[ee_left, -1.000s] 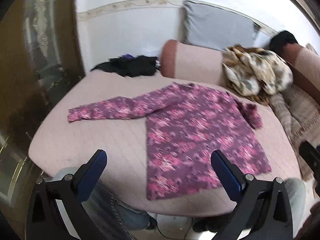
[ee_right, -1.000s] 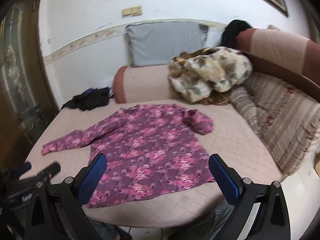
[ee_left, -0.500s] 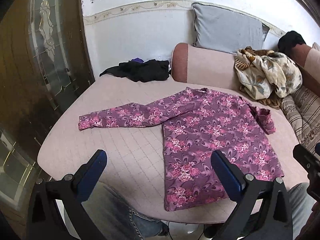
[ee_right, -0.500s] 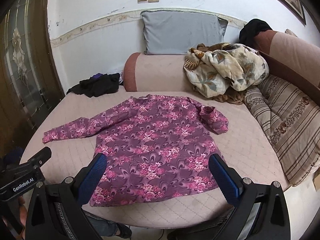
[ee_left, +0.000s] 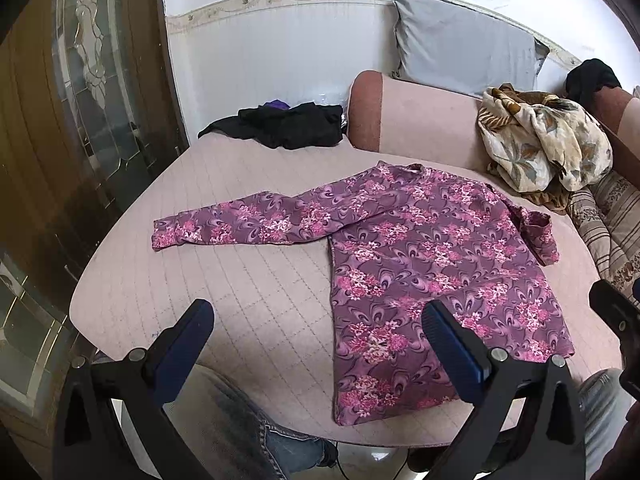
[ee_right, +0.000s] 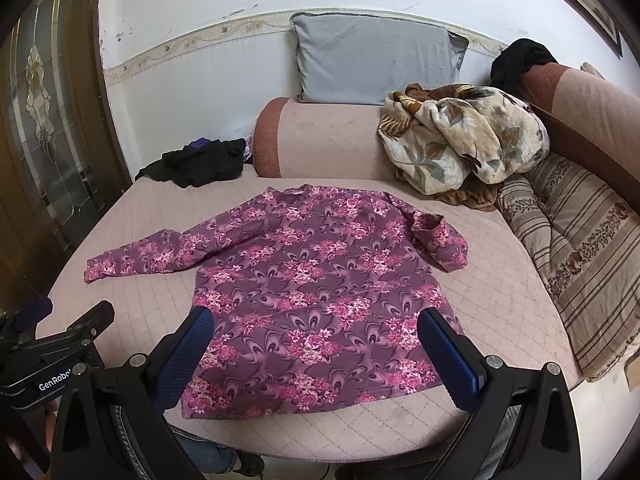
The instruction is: Fold small clothes
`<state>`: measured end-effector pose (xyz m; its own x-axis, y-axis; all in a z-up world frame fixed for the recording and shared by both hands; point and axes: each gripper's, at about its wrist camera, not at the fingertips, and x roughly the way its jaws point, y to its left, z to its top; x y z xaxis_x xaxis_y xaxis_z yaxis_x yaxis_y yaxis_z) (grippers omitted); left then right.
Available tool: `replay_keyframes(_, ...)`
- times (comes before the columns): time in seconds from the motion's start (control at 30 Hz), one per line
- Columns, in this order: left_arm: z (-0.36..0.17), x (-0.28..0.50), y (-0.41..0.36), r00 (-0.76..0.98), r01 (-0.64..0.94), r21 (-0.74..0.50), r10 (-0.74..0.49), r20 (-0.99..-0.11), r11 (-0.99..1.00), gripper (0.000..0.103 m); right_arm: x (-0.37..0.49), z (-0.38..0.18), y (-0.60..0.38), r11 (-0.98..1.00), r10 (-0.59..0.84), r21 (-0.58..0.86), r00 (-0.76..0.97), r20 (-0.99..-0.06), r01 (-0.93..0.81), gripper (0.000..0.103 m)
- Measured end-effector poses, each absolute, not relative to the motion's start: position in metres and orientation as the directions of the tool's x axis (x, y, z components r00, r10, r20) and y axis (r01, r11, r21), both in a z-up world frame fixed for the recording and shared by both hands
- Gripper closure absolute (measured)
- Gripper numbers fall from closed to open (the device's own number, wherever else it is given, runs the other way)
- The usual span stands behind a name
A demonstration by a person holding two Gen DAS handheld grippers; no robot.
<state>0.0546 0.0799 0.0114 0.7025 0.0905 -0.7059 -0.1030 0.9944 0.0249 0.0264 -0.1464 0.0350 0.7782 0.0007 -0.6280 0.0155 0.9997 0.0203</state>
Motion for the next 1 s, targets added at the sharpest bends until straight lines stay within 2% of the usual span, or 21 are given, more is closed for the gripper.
replay_keyframes(0.33, 0.008, 0.077, 0.109, 0.699, -0.113, -0.003, 0.077, -0.711, 0.994, 0.0, 0.055, 0.04, -0.119, 1.0, -0.003, 0.006, 0.785, -0.62, 0.008, 0.0)
replay_keyframes(0.47, -0.004, 0.111, 0.167, 0.661, -0.18, -0.132, 0.021, -0.75, 0.975, 0.0, 0.08, 0.038, -0.096, 0.998, 0.066, 0.022, 0.779, -0.624, -0.067, 0.0)
replay_keyframes(0.57, -0.024, 0.139, 0.229, 0.613, -0.293, -0.224, 0.002, -0.79, 0.929, 0.0, 0.116, 0.034, -0.062, 0.977, 0.195, 0.057, 0.748, -0.634, -0.207, 0.001)
replay_keyframes(0.63, -0.044, 0.158, 0.279, 0.571, -0.396, -0.301, -0.024, -0.821, 0.867, 0.0, 0.138, 0.029, -0.04, 0.968, 0.221, 0.056, 0.726, -0.652, -0.244, 0.007)
replay_keyframes(0.73, -0.083, 0.184, 0.354, 0.5, -0.556, -0.373, -0.059, -0.864, 0.743, 0.0, 0.181, 0.016, -0.004, 0.933, 0.333, 0.137, 0.654, -0.679, -0.333, 0.016)
replay_keyframes(0.9, -0.134, 0.225, 0.42, 0.511, -0.623, -0.503, -0.174, -0.841, 0.599, 0.0, 0.228, -0.012, 0.043, 0.903, 0.392, 0.171, 0.597, -0.7, -0.393, 0.024)
replay_keyframes(0.97, -0.153, 0.245, 0.427, 0.486, -0.642, -0.503, -0.2, -0.85, 0.578, 0.0, 0.251, -0.031, 0.062, 0.886, 0.418, 0.188, 0.554, -0.72, -0.424, 0.031)
replay_keyframes(1.0, -0.167, 0.255, 0.43, 0.474, -0.659, -0.516, -0.231, -0.85, 0.548, 0.0, 0.262, -0.04, 0.068, 0.88, 0.426, 0.201, 0.528, -0.735, -0.43, 0.04)
